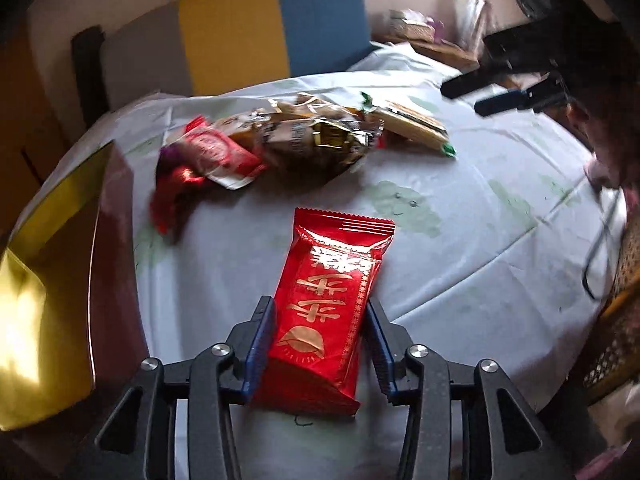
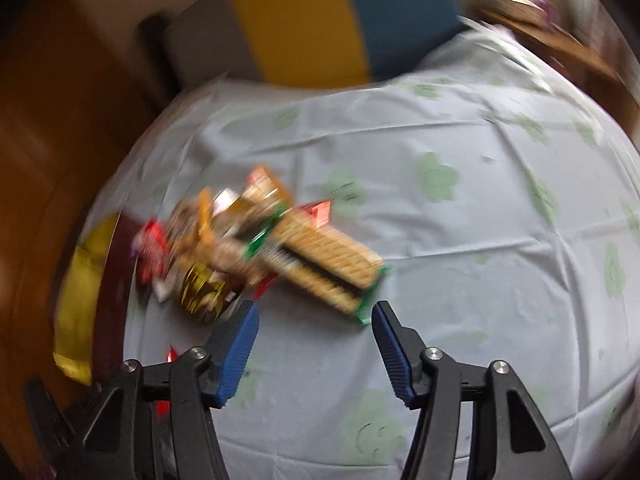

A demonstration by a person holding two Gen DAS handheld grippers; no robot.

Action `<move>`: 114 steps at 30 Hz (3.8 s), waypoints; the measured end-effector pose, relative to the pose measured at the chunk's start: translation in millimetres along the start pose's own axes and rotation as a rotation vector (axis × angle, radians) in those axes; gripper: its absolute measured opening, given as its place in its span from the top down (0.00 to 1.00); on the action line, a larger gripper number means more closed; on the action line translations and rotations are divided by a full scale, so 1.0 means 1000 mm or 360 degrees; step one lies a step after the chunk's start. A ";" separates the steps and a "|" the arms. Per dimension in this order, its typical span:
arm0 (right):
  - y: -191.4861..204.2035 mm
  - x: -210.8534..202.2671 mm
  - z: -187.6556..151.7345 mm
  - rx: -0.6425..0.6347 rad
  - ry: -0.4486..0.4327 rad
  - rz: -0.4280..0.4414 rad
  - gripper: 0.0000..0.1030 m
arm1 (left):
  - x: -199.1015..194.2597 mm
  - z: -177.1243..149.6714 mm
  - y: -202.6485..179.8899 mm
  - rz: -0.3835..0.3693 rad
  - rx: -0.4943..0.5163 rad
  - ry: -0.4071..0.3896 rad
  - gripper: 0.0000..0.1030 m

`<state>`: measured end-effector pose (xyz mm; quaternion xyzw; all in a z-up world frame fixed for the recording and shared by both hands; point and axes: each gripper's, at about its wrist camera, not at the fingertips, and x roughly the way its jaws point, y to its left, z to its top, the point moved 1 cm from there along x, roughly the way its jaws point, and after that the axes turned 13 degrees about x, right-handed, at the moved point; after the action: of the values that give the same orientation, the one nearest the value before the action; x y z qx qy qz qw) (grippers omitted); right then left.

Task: Organize snacks
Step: 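Grasp the red rectangular snack packet with the left gripper, then carry the red packet into the gold tin while the right gripper grasps the chocolate bar, then lower the brown chocolate bar into the gold tin and open the right gripper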

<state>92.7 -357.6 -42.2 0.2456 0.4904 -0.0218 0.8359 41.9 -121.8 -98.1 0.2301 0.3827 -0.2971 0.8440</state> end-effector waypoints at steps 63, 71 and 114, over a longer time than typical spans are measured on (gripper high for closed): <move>0.077 0.055 -0.077 -0.0784 0.0257 -0.0221 0.67 | 0.003 0.025 0.238 0.0278 -0.1129 0.0119 0.47; 0.076 0.058 -0.078 -0.0800 0.0243 -0.0219 0.67 | -0.038 0.020 0.192 0.0417 -0.0879 0.0042 0.47; 0.257 0.053 -0.062 -0.0319 0.0388 0.0546 0.76 | -0.130 -0.103 0.158 0.0678 -0.1000 0.0030 0.47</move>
<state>141.1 -93.9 -10.9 0.2419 0.5384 0.1994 0.7822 27.9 97.5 -32.2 0.0373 0.4066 0.0189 0.9127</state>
